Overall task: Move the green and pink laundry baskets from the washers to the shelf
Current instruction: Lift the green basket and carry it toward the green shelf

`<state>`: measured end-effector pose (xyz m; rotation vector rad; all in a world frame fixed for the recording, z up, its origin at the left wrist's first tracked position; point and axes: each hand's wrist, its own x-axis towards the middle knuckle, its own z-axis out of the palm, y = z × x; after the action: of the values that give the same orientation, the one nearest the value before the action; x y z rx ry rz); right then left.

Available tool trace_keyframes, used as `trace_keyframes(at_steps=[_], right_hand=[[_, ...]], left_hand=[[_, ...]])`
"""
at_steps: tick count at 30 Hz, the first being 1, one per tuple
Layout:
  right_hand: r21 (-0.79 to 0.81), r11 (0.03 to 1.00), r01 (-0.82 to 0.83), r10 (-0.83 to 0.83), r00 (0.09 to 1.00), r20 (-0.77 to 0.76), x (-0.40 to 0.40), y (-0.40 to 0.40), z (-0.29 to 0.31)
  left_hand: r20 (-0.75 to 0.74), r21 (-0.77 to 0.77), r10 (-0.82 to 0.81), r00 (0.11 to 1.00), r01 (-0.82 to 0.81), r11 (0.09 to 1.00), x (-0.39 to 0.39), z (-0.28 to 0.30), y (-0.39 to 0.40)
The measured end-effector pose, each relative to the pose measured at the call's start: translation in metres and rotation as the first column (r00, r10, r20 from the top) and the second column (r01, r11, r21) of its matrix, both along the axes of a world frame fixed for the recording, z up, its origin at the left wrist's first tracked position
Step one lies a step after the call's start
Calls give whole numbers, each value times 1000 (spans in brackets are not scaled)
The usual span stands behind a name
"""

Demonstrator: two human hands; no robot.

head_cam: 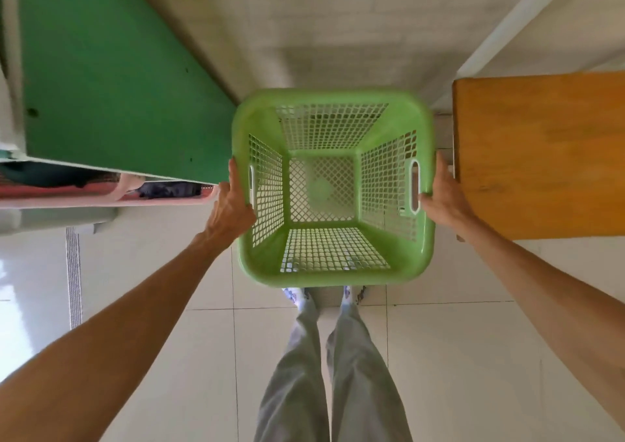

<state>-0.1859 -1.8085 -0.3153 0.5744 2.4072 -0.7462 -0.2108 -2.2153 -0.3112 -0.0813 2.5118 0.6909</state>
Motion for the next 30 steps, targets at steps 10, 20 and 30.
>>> trace_keyframes(at_steps=[10, 20, 30], right_hand=[[-21, 996, 83, -84, 995, -53, -60, 4, -28], [23, 1000, -13, 14, 999, -40, -78, 5, -19], [21, 993, -115, 115, 993, 7, -52, -11, 52]], left_hand=[[43, 20, 116, 992, -117, 993, -62, -33, 7], [86, -34, 123, 989, -121, 992, -79, -25, 15], [118, -54, 7, 993, 0, 999, -69, 54, 28]])
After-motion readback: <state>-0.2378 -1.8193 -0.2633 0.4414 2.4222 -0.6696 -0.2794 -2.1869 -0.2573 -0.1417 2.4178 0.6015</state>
